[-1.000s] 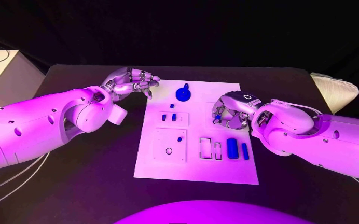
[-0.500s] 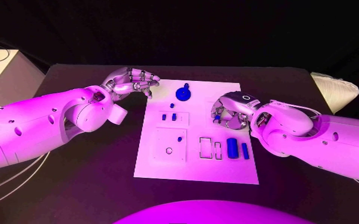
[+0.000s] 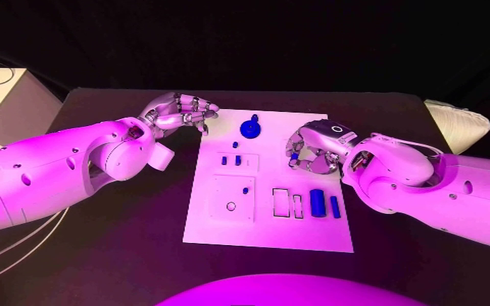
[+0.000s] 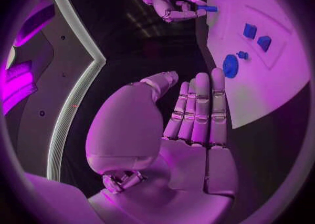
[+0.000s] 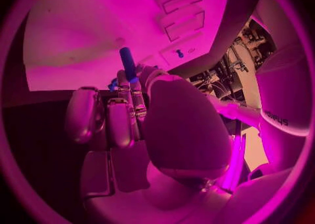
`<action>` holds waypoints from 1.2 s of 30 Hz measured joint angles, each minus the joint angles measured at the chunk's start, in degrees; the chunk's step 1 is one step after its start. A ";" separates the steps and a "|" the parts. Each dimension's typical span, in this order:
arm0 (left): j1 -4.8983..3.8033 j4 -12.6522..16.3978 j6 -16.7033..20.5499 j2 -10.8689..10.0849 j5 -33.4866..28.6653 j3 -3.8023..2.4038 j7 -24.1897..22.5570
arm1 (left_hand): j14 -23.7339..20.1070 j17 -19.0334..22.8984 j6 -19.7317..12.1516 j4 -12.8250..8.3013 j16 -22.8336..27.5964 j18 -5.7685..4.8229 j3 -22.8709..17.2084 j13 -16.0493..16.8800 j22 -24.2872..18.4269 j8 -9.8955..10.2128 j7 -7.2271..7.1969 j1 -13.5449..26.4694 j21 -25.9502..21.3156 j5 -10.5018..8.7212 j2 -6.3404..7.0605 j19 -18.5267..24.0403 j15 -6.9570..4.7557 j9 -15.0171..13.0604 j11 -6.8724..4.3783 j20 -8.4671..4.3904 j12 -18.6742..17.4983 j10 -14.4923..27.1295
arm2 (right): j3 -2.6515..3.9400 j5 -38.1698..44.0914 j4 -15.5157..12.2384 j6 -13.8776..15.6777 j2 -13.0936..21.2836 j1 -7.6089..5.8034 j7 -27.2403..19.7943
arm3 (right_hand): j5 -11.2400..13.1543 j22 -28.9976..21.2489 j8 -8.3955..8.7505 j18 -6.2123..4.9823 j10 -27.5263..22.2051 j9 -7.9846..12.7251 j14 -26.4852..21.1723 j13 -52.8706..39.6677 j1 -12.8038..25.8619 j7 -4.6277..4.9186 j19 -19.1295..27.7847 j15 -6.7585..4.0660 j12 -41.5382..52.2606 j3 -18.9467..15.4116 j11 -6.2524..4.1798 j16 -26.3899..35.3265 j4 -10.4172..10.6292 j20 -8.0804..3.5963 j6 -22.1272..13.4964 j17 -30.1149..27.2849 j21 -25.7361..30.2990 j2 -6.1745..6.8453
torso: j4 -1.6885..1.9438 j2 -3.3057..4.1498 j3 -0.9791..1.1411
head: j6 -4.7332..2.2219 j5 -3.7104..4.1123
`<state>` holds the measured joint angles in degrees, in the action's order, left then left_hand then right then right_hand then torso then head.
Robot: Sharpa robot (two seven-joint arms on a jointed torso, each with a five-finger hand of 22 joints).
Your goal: Assemble the parts on the task board
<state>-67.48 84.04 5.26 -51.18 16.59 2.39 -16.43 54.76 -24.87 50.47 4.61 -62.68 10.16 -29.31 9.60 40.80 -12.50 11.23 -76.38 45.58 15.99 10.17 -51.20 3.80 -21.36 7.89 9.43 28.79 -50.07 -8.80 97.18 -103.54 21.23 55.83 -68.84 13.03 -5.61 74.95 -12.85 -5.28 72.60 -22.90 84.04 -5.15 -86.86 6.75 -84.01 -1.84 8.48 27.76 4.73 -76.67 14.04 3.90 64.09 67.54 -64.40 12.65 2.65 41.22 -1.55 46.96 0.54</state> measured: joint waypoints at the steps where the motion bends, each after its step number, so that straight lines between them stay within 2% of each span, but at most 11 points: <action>1: 0.01 -0.04 0.00 0.01 0.00 0.00 0.00 | 0.00 0.00 0.00 0.07 0.00 0.00 0.07 0.00 -0.02 0.00 0.00 0.00 0.00 0.00 0.00 0.00 0.00 0.00 0.00 0.00 0.00 0.00 | 0.09 0.03 -0.32 0.02 0.12 -0.24 0.00 | 0.01 0.00 0.00 0.00 0.00 0.00 0.00 0.00 0.01 0.00 0.00 0.00 0.00 0.00 0.00 0.00 0.00 0.00 0.00 0.00 0.00 -0.01 | 0.00 -0.01 -0.01 | -0.02 0.01; 9: 0.11 -0.14 0.00 0.17 -0.09 0.00 0.00 | 0.00 0.00 0.00 0.07 0.00 0.00 0.07 -0.03 -0.02 0.00 0.00 0.00 0.00 0.00 0.00 0.00 0.00 0.00 0.00 0.00 0.00 0.00 | 0.69 0.09 -4.39 0.19 0.37 -1.73 -0.04 | 0.22 0.00 0.00 -0.01 0.00 0.01 0.01 0.00 0.23 0.00 0.00 0.01 0.00 0.01 0.00 0.00 0.00 0.00 0.00 0.13 0.00 -0.22 | 0.02 -0.01 -0.01 | -0.05 -0.13; 15: 0.23 -0.14 0.00 0.38 -0.27 0.00 -0.01 | 0.00 0.00 0.00 0.07 0.00 0.00 0.07 -0.05 -0.01 0.00 0.00 0.00 0.00 0.00 0.00 0.00 0.00 0.01 0.00 0.00 0.00 0.00 | 0.80 -0.07 -5.43 0.42 -2.81 -1.38 -0.41 | 0.32 -0.01 -0.21 -0.01 0.00 -0.02 0.01 0.00 0.23 0.00 0.00 0.01 -0.01 0.01 0.00 0.00 -0.01 0.00 -0.01 0.03 0.00 -0.21 | 0.00 -0.02 -0.01 | -0.10 -0.66; 20: 0.31 -0.12 -0.01 0.68 -0.43 0.00 -0.04 | 0.00 0.00 0.00 0.07 0.00 0.00 0.07 -0.05 -0.01 0.00 0.00 0.00 0.01 0.00 0.00 0.00 0.00 0.01 0.00 0.00 0.00 0.00 | 0.76 0.00 -5.39 0.79 -7.35 1.13 -1.15 | 0.44 -0.01 -0.21 0.00 0.00 -0.05 0.01 0.00 0.28 0.00 0.00 0.01 -0.12 0.31 0.00 0.00 0.02 0.00 -0.01 -0.07 0.00 -0.17 | 0.00 -0.04 -0.07 | -0.50 -1.25; 24: 0.36 -0.12 -0.02 0.81 -0.51 0.00 -0.05 | 0.00 0.05 0.00 0.07 0.00 0.00 0.07 -0.05 -0.08 0.00 0.00 -0.22 -0.21 0.00 -0.22 0.00 0.00 0.01 0.00 0.00 0.00 0.00 | 0.68 0.18 -4.61 1.02 -10.54 3.11 -1.89 | 0.44 -0.02 -0.21 0.00 0.00 -0.04 0.01 -0.01 0.47 -0.01 0.00 0.02 -0.12 0.39 0.00 0.00 -0.05 0.00 -0.01 -0.16 0.00 0.03 | 0.04 -0.04 -0.05 | -0.55 -1.94; 32: 0.40 -0.07 -0.03 0.98 -0.59 0.00 -0.06 | 0.00 0.05 0.00 0.07 0.00 0.01 0.07 -0.04 -0.08 0.00 0.00 -0.22 -0.20 0.00 -0.22 0.00 0.00 0.02 0.00 0.00 0.00 0.00 | 0.23 0.70 -1.99 1.33 -14.79 7.04 -3.18 | 0.56 -0.02 -0.21 -0.01 0.00 -0.10 0.02 -0.03 0.55 -0.01 0.00 0.02 -0.35 0.41 0.00 0.00 -0.07 0.00 -0.01 -0.16 0.00 0.11 | 0.02 0.04 -0.10 | -0.10 -3.03; 36: 0.40 -0.05 -0.04 1.03 -0.61 0.00 -0.06 | 0.00 0.04 0.00 0.07 0.00 0.01 0.07 -0.04 -0.07 0.00 0.00 -0.22 -0.20 0.00 -0.22 0.00 0.00 0.02 0.00 0.00 0.00 0.00 | 0.01 0.97 -0.88 1.34 -15.72 8.09 -3.65 | 0.35 -0.03 -0.21 -0.01 0.00 -0.10 0.02 -0.05 0.55 -0.01 0.00 0.02 -0.40 0.42 0.00 0.00 -0.07 0.00 -0.01 -0.15 0.00 0.11 | 0.03 0.06 -0.09 | 0.12 -3.33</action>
<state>-67.08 84.00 5.22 -50.15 15.98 2.39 -16.50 54.76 -24.82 50.47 4.67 -62.68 10.17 -29.24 9.56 40.72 -12.50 11.23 -76.60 45.38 15.99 9.95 -51.20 3.80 -21.34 7.89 9.42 28.79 -50.07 -8.78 98.14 -104.43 22.57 40.11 -60.75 9.38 -5.25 74.92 -13.06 -5.28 72.60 -23.00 84.05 -5.19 -86.31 6.75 -84.01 -1.82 8.08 28.18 4.73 -76.67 13.97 3.90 64.08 67.39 -64.39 12.76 2.68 41.28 -1.64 47.08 -2.79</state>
